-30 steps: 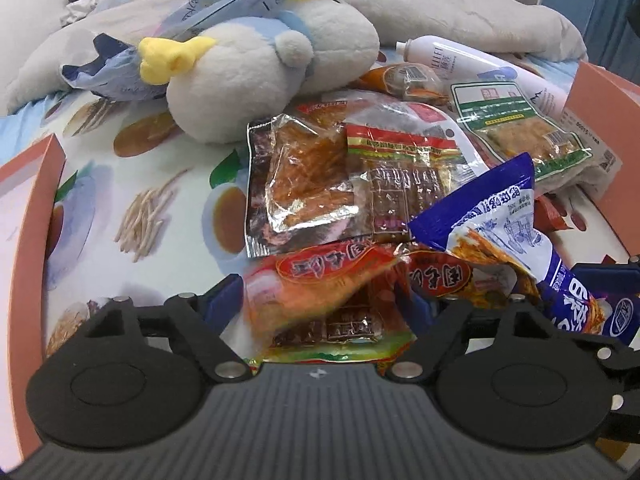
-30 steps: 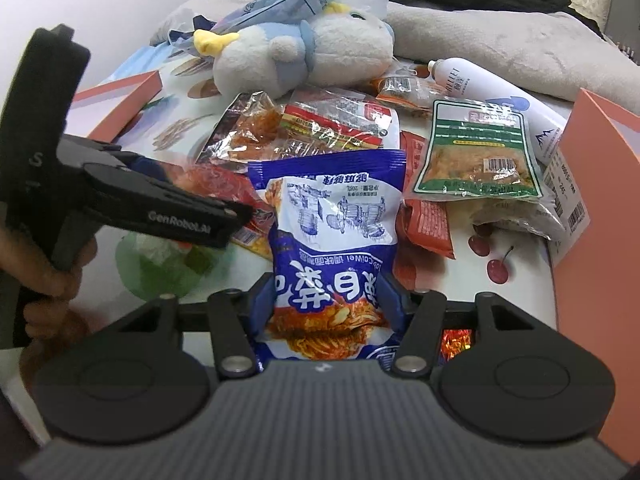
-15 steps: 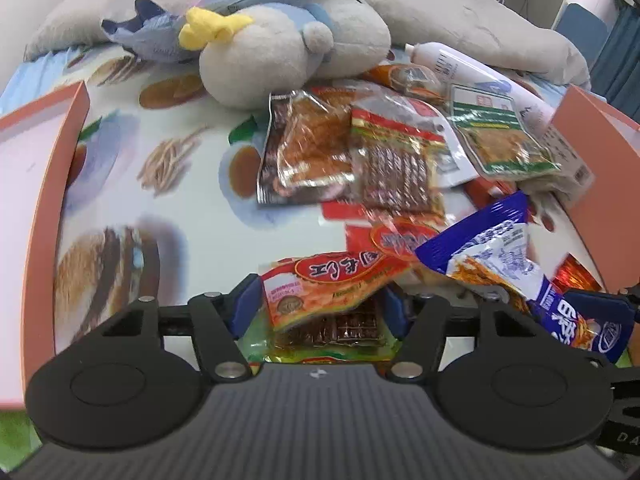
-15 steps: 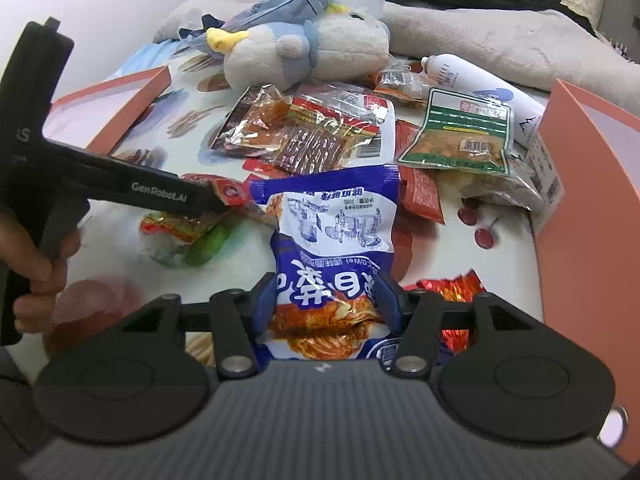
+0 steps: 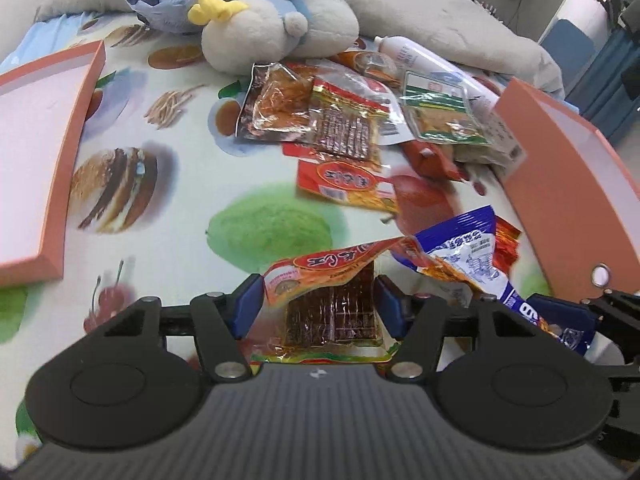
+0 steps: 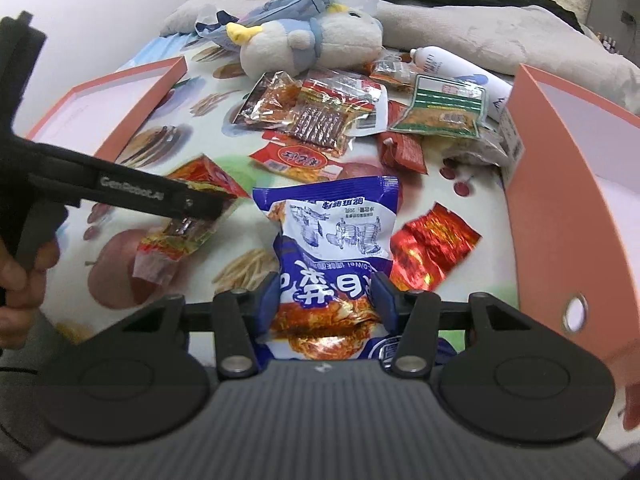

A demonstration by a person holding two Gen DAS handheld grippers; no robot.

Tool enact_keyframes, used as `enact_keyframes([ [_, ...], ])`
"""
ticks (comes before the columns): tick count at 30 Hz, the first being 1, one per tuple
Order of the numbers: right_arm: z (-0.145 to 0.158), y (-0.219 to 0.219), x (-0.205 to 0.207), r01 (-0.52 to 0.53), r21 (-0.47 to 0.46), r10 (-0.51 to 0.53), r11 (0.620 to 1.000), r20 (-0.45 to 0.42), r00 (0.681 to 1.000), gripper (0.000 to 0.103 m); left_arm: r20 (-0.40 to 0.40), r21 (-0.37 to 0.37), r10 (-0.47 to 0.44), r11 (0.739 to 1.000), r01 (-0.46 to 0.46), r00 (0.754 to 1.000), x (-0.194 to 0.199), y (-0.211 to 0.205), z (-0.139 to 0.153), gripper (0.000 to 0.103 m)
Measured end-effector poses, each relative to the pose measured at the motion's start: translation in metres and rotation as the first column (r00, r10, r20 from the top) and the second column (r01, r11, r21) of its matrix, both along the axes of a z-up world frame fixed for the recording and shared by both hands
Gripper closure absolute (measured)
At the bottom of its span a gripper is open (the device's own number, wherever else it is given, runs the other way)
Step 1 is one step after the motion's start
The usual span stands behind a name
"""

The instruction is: Organize snacks

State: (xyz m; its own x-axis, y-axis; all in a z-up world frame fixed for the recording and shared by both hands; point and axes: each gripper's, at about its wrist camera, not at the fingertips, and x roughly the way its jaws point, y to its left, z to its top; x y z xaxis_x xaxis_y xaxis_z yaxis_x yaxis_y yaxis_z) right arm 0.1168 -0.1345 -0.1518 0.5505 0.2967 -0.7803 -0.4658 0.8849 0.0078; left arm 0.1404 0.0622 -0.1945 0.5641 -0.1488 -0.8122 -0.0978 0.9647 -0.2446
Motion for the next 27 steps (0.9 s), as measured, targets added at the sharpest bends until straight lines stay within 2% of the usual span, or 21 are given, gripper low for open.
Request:
enact_keyframes([
  [4,0.008,-0.007,-0.010,0.018,0.006,-0.018,1.000,0.007,1.000,0.051,0.010,-0.034,0.007,0.999,-0.007,1.000,-0.012,-0.005,0.012,0.037],
  [14,0.031,-0.018,-0.018,0.045,0.017,-0.046,0.999,0.080,0.996,0.056,0.069,-0.044,0.001,0.999,0.003,0.998,-0.020,-0.020,0.047,0.037],
  [22,0.057,-0.032,-0.012,0.083,0.048,-0.089,0.995,0.146,0.985,0.057,0.133,-0.057,-0.001,0.998,0.009,0.991,-0.006,-0.030,0.086,0.037],
  [27,0.083,-0.046,0.000,0.111,0.060,-0.121,0.992,0.215,0.969,0.058,0.201,-0.045,-0.046,0.997,0.056,0.979,0.013,-0.043,0.118,0.037],
])
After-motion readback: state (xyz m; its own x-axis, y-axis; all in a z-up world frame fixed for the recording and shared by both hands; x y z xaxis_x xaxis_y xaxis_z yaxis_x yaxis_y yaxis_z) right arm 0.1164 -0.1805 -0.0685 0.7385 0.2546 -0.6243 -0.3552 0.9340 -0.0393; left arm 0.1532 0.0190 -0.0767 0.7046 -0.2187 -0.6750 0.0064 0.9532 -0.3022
